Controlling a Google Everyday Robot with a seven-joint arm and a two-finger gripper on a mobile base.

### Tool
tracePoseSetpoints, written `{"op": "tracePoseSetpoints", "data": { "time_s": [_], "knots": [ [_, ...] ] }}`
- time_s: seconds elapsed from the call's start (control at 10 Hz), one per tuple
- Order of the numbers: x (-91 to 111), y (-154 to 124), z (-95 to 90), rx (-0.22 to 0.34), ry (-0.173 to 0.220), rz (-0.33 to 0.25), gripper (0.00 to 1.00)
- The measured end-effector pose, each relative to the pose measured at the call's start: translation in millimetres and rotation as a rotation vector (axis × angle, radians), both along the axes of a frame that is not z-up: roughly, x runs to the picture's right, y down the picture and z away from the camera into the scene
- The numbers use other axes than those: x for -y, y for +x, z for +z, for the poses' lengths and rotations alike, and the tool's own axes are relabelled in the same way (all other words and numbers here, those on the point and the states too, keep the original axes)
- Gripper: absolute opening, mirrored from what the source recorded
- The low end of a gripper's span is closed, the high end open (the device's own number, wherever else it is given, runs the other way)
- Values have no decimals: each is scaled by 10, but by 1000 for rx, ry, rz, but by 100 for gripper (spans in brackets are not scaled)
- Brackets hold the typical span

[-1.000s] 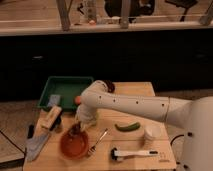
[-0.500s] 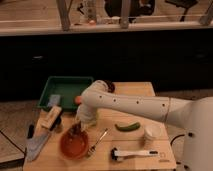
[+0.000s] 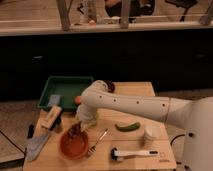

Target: Place grapes in red bowl

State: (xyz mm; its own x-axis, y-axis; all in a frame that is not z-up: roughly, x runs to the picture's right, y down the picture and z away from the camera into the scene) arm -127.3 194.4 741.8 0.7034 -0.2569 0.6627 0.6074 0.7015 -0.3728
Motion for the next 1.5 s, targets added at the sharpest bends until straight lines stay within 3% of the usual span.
{"op": "tracePoseSetpoints", "data": {
  "time_s": [0.1,1.0,1.5],
  "knots": [
    [-9,-28,-33,13,6,-11,1],
    [-231,-248,-287,71,18,-102,2],
    [-338,-289,-376,86,5,-123,48]
  ]
}}
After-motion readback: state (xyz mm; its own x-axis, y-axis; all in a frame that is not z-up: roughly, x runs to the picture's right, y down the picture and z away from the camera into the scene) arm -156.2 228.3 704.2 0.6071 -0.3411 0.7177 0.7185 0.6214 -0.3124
